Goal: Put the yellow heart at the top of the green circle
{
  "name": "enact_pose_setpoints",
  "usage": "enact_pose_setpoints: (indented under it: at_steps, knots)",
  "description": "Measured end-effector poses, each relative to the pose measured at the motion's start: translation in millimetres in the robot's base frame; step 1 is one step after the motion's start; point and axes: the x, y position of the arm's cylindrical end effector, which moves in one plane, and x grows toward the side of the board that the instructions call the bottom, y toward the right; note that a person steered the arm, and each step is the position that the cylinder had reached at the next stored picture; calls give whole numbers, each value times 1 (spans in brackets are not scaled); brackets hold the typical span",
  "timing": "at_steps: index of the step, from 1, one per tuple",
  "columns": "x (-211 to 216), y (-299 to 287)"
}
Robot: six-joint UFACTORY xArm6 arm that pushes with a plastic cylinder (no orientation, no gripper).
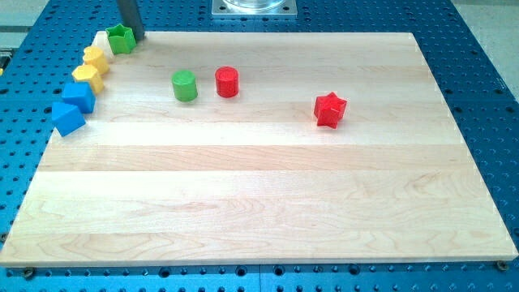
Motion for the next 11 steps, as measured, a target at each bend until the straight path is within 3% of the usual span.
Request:
enact_pose_setpoints:
  at_steps: [1,2,4,5,6,7,10,11]
  knots:
    - [-1,-70]
    - [-1,-76]
    - [101,-67]
    - [125,-11]
    - [125,3]
    - [116,-19]
    - [68,-16]
    - [66,25]
